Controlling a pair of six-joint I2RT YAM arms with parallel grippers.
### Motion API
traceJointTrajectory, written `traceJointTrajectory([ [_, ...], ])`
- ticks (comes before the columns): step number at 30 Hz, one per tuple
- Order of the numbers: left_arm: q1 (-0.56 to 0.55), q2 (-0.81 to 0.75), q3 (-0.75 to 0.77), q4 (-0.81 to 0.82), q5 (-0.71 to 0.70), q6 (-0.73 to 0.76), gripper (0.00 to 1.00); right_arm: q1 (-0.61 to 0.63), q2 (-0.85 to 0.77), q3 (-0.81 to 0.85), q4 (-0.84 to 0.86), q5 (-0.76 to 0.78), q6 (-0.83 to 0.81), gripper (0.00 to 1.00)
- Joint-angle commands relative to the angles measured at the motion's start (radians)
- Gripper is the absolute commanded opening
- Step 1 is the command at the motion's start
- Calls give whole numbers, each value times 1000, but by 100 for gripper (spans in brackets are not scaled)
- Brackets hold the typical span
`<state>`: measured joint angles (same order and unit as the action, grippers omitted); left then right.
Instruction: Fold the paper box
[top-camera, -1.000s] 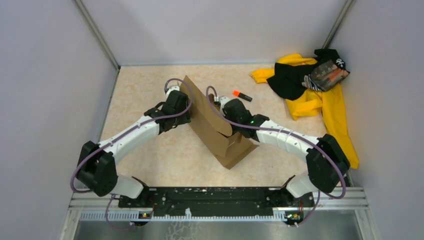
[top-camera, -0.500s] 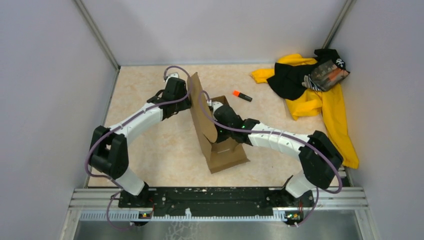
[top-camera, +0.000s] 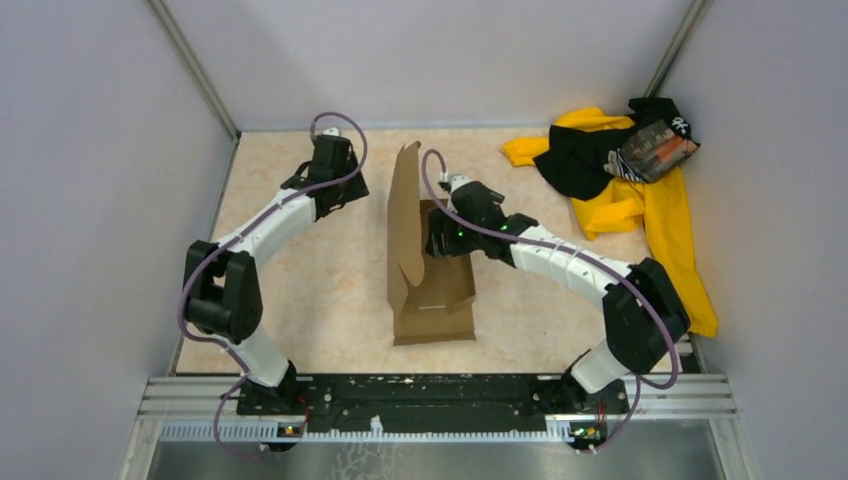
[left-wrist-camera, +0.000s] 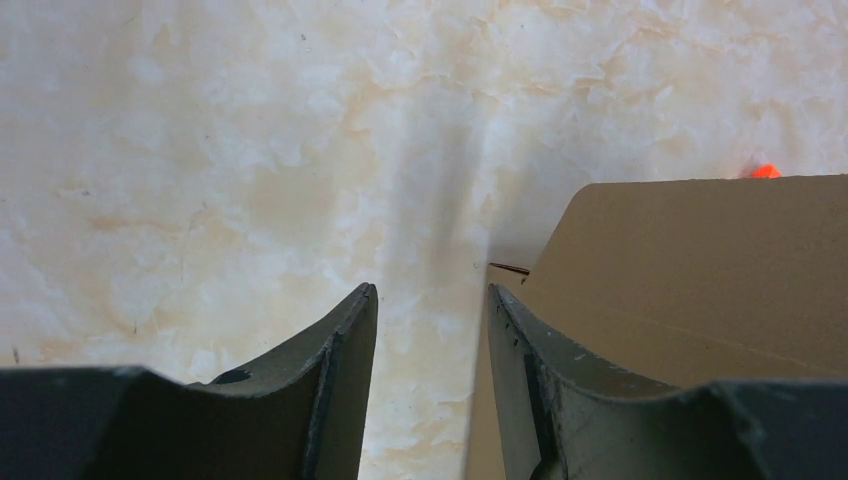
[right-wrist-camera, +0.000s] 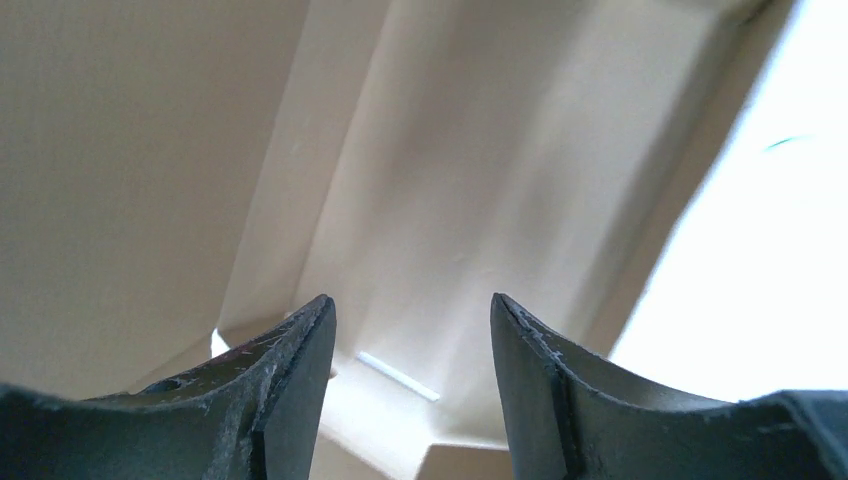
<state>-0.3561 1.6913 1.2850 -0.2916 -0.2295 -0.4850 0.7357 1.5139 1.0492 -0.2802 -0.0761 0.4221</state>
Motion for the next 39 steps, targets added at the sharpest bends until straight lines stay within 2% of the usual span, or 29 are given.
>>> traceJointTrajectory([
  [1, 10, -3, 35, -1, 34, 22, 51, -92, -39, 106, -10, 15, -147, 58],
  [10, 20, -54, -4, -16, 72, 24, 51, -163, 118, 183, 113, 10, -587, 57],
  [19, 24, -103, -47, -33, 119, 23, 51, -225, 276, 252, 254, -64, -750, 57],
  [28, 34, -113, -58, -41, 128, 32, 51, -283, 355, 280, 377, -180, -758, 57],
  [33, 34, -119, -72, -35, 131, 28, 51, -310, 248, 137, 547, -242, -620, 59],
  [39, 34, -130, -105, -53, 160, 18, 51, -311, 105, 3, 589, -312, -469, 59],
])
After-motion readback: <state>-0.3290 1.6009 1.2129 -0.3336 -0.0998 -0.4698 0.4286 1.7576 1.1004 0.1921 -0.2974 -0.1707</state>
